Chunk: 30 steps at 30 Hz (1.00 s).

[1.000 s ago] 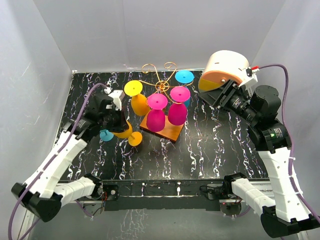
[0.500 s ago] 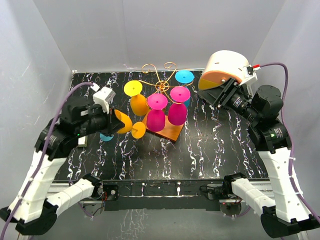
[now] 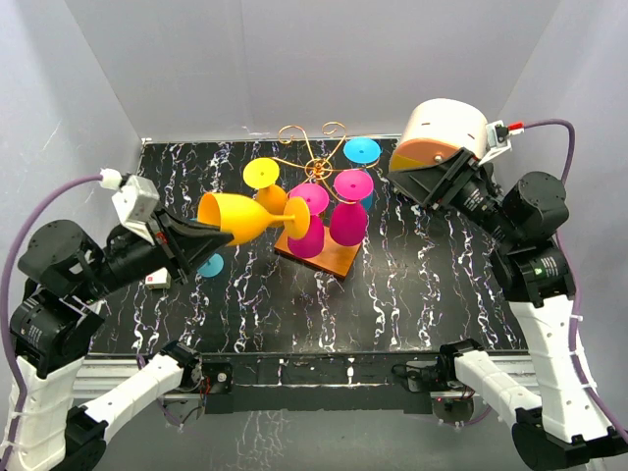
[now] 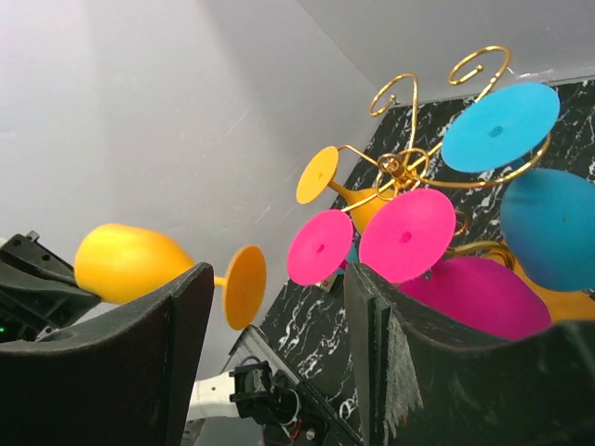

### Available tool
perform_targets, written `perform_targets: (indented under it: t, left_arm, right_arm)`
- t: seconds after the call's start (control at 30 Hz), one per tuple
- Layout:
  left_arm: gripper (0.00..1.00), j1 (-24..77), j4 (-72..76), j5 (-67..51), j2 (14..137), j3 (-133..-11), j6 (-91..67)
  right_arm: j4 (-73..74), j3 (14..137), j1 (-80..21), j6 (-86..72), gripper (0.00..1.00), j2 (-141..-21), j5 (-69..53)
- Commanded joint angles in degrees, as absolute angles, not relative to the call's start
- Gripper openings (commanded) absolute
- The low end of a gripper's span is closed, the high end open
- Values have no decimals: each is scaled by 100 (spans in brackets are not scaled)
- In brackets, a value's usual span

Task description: Place the wine glass upside down on the wine glass rack

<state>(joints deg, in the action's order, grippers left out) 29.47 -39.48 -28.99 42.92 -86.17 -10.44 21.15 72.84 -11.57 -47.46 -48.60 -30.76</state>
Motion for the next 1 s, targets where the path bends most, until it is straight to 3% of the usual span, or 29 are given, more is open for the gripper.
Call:
perform_targets:
  t: [0.0, 0.4, 0.67, 0.97]
  left_arm:
    - [0, 2959, -2685, -2554, 4437, -8954, -1410]
    - [0, 2968, 197, -1203, 4452, -7975, -1657]
    - [0, 2963, 839, -1201, 4927, -7918, -1433]
    - [0, 2966, 1410, -1201, 4973, -7506, -1169]
  right_arm:
    - [1080, 7241, -1169, -5199, 56, -4917, -3278]
    - [-1110, 7496, -1433, -6633, 55, -5669, -2729]
    - [-1174, 8018, -3387, -6527, 52, -6439, -1105]
    - [-1195, 8442, -4601, -7449, 51, -7220, 494]
